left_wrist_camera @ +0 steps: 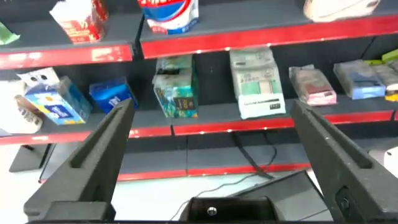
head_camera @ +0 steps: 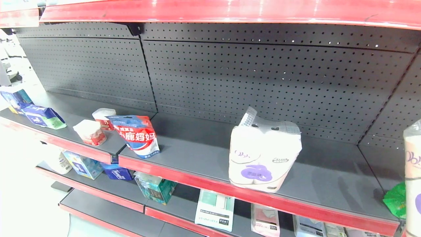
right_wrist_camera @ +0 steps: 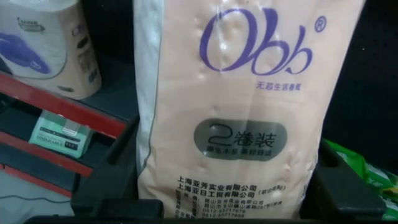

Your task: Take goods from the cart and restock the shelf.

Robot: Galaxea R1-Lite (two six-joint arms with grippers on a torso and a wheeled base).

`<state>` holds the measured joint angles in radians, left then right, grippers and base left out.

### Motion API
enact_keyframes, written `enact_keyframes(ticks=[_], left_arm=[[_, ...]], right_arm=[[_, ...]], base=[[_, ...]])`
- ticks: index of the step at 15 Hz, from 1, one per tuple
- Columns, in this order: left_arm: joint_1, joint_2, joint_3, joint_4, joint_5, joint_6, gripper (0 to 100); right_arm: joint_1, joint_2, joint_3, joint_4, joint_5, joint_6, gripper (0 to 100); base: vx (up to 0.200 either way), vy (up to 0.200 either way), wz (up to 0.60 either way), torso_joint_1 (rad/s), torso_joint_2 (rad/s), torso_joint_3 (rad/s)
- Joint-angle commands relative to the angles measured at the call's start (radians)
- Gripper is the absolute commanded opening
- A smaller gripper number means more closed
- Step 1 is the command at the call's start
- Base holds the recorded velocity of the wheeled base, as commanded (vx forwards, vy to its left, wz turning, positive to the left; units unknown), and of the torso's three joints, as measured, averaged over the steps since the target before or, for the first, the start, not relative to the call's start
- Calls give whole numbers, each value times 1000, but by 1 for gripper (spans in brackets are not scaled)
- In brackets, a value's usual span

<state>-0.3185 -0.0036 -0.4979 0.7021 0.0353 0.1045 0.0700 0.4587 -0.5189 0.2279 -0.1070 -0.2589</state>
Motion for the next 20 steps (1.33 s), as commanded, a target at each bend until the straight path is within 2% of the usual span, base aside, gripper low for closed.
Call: enact_keyframes(ticks=[1,2,4,5,7,9,10,12,13,15,16,17,19,20], left_arm=[[-1,4,33,-27,0,-2,100],[-1,4,110,-145,12,-5,100],[9,45,302,-480,94,-17,100],[9,67,334,-535,104,-17,100],[61,105,348,-546,141,-26,100],[199,202,331,-549,140,-68,100],[226,208,338,-550,138,-69,100],[239,134,383,-547,140,-63,100],[239,99,392,-555,136,-78,100],[239,99,410,-650,146,-143,100],[239,102,387,-693,141,-135,100],[239,106,311,-684,127,-120,100],[211,108,208,-619,87,-118,100],[208,103,220,-613,87,-123,100]], right_arm=[[1,66,0,-24,52,3,0],[1,103,-1,-42,84,3,0],[-1,181,7,-119,115,3,0],[-1,202,7,-140,116,3,0],[-1,233,14,-171,116,1,0],[-1,233,36,-173,116,-3,0],[-1,230,40,-173,116,-3,0],[-1,221,50,-173,116,-3,0],[-1,218,50,-173,116,0,0],[-1,213,54,-173,115,-2,0],[-1,209,60,-173,115,-3,0],[-1,204,63,-173,115,-2,0],[-4,190,76,-171,115,0,0],[-4,186,82,-173,115,0,0]], base=[[0,0,0,0,0,0],[0,0,0,0,0,0],[0,0,0,0,0,0],[0,0,0,0,0,0],[0,0,0,0,0,0],[0,0,0,0,0,0],[0,0,0,0,0,0],[0,0,0,0,0,0],[0,0,0,0,0,0],[0,0,0,0,0,0],[0,0,0,0,0,0],[0,0,0,0,0,0],[0,0,0,0,0,0],[0,0,0,0,0,0]])
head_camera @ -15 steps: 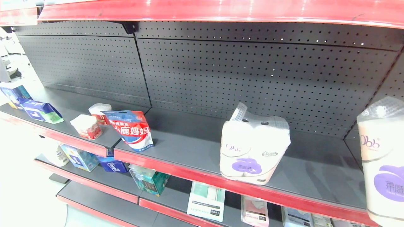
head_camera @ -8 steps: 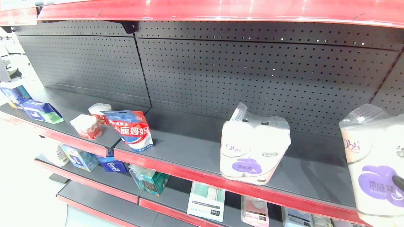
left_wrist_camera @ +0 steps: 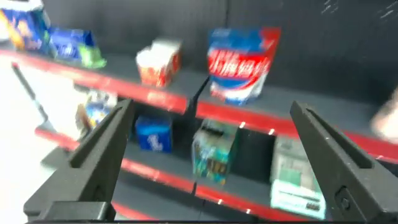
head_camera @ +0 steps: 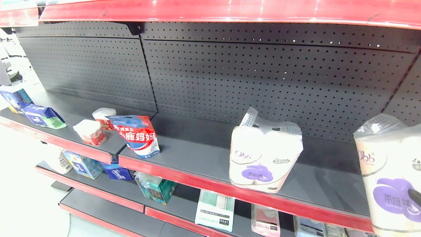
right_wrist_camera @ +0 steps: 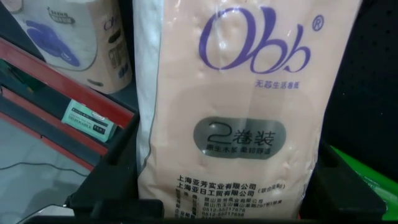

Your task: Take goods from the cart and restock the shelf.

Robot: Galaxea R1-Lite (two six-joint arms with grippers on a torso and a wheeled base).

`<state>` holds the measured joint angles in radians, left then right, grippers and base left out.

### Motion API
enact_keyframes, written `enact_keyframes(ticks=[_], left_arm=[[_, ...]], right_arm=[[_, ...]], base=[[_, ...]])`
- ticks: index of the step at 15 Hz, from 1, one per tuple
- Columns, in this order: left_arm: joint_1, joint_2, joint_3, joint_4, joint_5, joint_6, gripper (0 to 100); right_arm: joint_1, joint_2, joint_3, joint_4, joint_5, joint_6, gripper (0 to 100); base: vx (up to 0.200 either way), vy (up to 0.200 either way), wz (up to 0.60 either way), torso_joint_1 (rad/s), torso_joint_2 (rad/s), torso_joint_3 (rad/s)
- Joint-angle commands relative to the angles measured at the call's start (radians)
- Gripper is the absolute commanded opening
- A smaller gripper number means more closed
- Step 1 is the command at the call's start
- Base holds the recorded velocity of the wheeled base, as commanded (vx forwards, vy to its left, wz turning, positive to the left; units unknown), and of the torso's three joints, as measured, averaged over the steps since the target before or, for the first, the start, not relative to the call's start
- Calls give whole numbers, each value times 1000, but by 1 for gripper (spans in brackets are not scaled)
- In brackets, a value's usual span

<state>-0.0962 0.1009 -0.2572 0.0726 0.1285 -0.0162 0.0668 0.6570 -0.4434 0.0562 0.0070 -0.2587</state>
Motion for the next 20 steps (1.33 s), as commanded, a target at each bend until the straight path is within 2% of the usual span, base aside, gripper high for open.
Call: enact_keyframes(ticks=[1,2,3,4,7,9,11,14,15,16,17,18,19,20], left_arm=[[-14,0,30,4,-23,16,100],[-14,0,65,-4,-56,65,100],[-14,0,87,-10,-75,88,100],[-14,7,138,-45,-82,97,100],[-14,-3,245,-91,-75,91,100],[-14,-3,253,-112,-95,78,100],[-14,-1,251,-114,-107,35,100],[-14,-1,253,-114,-132,41,100],[-14,-1,251,-112,-161,59,100],[-14,-1,250,-111,-247,61,100],[-14,-1,250,-111,-259,68,100],[-14,-3,257,-82,-228,82,100],[-14,-3,256,-76,-168,70,100],[-14,-1,256,-76,-130,38,100]], right_arm=[[-1,-22,11,1,1,-2,0],[-1,-23,9,-1,-1,-2,0],[-1,-25,9,-1,-2,-1,0],[-2,-39,9,4,-4,-1,0],[-2,-62,23,8,-5,-1,0],[-2,-79,26,10,-7,-1,0],[-4,-89,37,8,-7,-1,0],[-2,-94,37,8,-7,-1,0],[-4,-94,38,8,-7,-1,0],[-2,-94,38,8,-7,1,0],[-2,-94,38,10,-5,1,0],[-2,-94,38,8,-4,1,0],[-2,-94,38,8,-5,1,0],[-2,-96,38,8,-7,1,0]], base=[[0,0,0,0,0,0],[0,0,0,0,0,0],[0,0,0,0,0,0],[0,0,0,0,0,0],[0,0,0,0,0,0],[0,0,0,0,0,0],[0,0,0,0,0,0],[0,0,0,0,0,0],[0,0,0,0,0,0],[0,0,0,0,0,0],[0,0,0,0,0,0],[0,0,0,0,0,0],[0,0,0,0,0,0],[0,0,0,0,0,0]])
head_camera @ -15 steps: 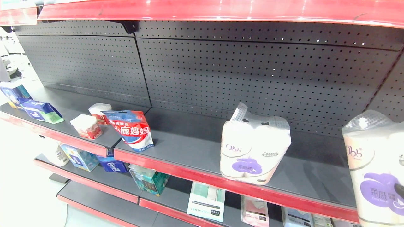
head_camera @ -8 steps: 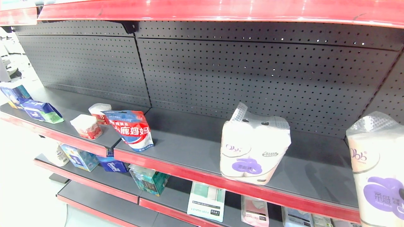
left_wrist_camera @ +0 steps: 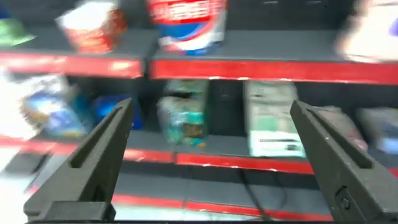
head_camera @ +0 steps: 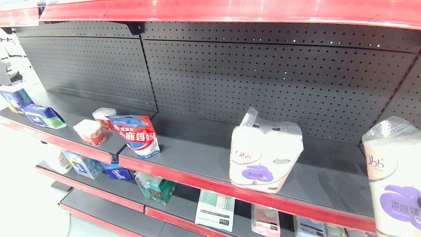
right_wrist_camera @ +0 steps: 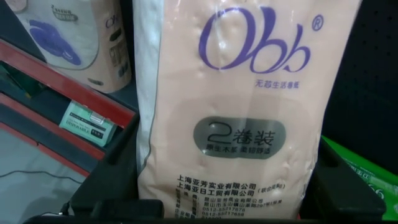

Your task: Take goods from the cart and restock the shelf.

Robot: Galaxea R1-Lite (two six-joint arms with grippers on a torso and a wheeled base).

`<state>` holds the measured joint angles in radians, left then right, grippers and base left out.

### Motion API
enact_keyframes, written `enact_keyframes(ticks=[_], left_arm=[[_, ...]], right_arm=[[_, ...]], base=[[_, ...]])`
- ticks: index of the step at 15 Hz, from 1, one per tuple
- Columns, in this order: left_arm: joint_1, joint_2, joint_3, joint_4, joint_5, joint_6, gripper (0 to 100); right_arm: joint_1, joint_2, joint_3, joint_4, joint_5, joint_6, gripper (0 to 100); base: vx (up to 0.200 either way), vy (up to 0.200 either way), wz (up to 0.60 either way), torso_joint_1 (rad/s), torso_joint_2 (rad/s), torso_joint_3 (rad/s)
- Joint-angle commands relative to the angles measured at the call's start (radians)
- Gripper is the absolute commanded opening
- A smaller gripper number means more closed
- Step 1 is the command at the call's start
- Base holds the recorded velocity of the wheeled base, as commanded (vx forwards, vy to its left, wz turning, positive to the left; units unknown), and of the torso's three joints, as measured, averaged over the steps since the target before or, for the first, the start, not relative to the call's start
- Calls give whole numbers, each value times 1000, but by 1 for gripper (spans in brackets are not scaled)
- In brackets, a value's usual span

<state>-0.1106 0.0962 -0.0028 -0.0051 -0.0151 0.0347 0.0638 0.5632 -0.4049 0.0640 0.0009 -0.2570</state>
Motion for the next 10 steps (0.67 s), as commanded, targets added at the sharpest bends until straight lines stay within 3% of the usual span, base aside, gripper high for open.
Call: enact_keyframes(ticks=[1,10], left_arm=[[0,4,3,2,24,-38,100],[0,4,3,2,23,-36,100]], right_arm=[[1,-3,0,0,-1,-1,0],[-1,-17,35,0,2,1,0]], base=[[0,0,0,0,0,0],[0,0,0,0,0,0]])
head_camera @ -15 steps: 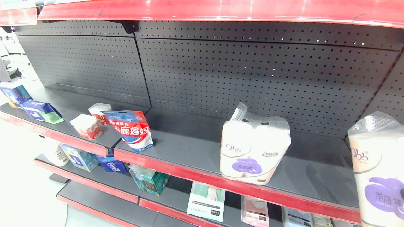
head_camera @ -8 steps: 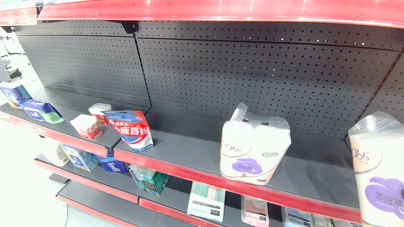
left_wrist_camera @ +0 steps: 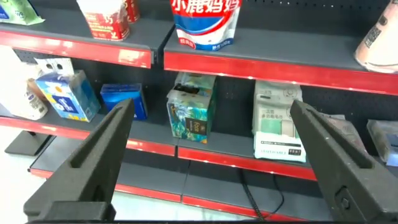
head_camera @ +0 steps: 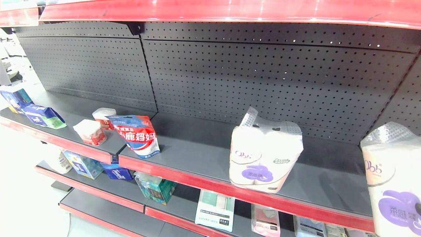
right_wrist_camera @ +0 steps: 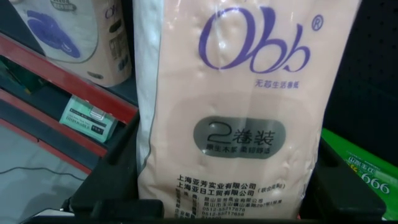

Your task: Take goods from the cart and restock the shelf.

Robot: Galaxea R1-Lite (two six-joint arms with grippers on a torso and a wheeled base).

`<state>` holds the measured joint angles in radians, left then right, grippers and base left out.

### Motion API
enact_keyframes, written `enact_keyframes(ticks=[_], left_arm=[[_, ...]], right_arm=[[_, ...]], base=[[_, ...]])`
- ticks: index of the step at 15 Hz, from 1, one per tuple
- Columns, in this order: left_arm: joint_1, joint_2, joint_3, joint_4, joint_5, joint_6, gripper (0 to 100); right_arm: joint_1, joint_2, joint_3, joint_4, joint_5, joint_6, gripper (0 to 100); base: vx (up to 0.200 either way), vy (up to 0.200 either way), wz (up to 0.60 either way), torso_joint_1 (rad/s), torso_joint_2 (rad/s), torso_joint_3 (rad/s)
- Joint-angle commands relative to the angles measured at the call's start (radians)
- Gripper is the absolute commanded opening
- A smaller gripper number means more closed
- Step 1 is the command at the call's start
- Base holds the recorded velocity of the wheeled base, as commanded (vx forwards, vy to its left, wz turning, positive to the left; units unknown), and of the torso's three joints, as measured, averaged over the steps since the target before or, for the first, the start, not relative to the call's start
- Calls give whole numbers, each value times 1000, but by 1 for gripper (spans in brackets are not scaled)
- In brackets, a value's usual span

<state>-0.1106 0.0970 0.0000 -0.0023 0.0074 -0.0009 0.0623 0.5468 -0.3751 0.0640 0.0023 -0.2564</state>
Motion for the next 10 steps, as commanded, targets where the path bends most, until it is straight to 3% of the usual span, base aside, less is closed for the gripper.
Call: enact_keyframes(ticks=[1,2,3,5,7,8,10], left_arm=[[0,3,-2,-1,0,-1,100],[9,9,-2,1,0,-1,100],[94,7,0,1,0,-1,100],[158,-16,0,-1,0,-2,100],[135,-37,0,-1,-1,-2,100],[91,-74,0,-2,-3,-2,100],[106,-91,0,-1,-3,-2,100]], right_arm=[[1,1,7,0,1,-1,0],[1,5,7,0,1,0,0],[1,5,7,-1,1,0,0],[1,4,8,0,2,0,0],[7,13,19,-1,7,-1,0],[8,27,18,-7,10,-1,0],[7,55,13,-15,28,-1,0]], base=[[0,0,0,0,0,0],[0,0,0,0,0,0],[0,0,0,0,0,0],[0,0,0,0,0,0],[0,0,0,0,0,0],[0,0,0,0,0,0],[0,0,0,0,0,0]])
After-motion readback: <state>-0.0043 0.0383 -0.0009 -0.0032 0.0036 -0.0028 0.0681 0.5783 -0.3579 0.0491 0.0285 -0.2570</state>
